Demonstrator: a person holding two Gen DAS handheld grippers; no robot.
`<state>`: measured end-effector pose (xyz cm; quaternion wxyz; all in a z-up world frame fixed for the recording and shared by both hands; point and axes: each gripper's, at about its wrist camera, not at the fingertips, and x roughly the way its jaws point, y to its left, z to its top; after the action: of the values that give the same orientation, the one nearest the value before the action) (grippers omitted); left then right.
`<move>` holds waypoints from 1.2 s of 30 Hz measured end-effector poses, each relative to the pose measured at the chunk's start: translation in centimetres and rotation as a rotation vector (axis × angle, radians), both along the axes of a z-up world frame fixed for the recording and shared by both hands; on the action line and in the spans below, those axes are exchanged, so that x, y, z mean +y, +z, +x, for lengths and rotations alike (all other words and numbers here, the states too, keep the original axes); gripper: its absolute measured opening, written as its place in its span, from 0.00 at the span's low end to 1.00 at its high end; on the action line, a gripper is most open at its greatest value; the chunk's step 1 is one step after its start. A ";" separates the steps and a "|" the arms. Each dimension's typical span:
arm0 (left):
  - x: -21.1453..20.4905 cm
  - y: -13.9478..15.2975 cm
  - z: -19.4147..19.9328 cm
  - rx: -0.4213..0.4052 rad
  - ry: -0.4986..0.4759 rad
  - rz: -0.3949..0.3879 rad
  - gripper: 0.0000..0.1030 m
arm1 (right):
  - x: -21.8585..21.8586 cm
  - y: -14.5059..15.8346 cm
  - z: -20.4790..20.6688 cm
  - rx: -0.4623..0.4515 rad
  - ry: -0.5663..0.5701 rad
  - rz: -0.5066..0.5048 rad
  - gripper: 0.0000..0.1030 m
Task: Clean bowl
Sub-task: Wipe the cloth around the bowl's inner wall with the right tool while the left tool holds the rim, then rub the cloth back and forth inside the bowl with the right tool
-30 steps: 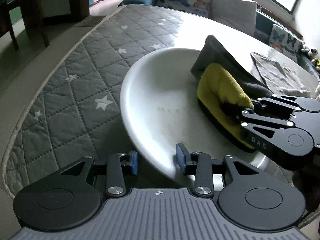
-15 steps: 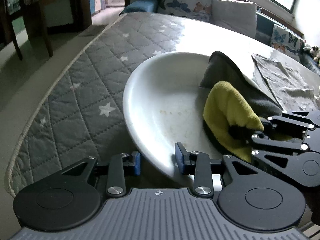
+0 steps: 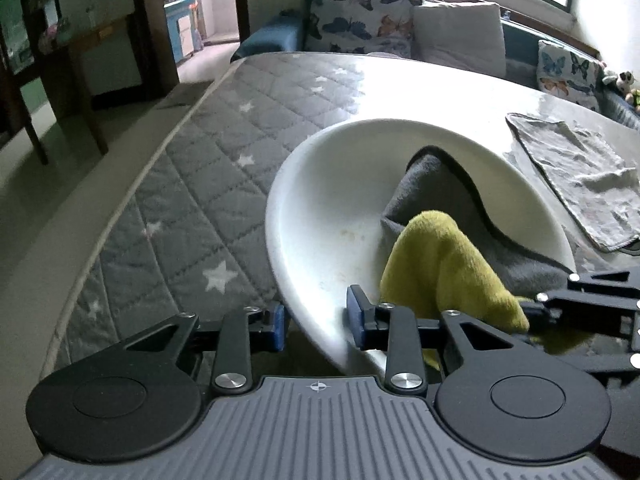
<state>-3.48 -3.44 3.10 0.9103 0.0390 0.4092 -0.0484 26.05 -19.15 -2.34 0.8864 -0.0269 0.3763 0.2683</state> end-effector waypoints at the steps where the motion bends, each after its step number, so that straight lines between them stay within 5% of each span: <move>1: -0.1 0.0 0.3 -0.003 -0.004 0.005 0.31 | -0.1 0.0 0.1 -0.001 0.004 -0.004 0.22; 15: -0.3 -0.2 2.5 -0.005 -0.037 0.031 0.32 | -2.5 0.0 2.7 -0.025 -0.001 -0.120 0.22; 25: -0.4 -0.3 3.8 0.012 -0.043 0.033 0.34 | -10.4 3.2 10.5 -0.077 -0.030 -0.171 0.22; 36: -0.3 -0.7 3.1 0.055 -0.012 0.005 0.34 | -15.7 3.3 13.4 -0.101 -0.062 -0.191 0.22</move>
<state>-0.41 -3.72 2.44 0.8982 0.0423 0.4342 -0.0540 39.44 -34.89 0.96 0.9056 -0.1131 0.3555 0.2019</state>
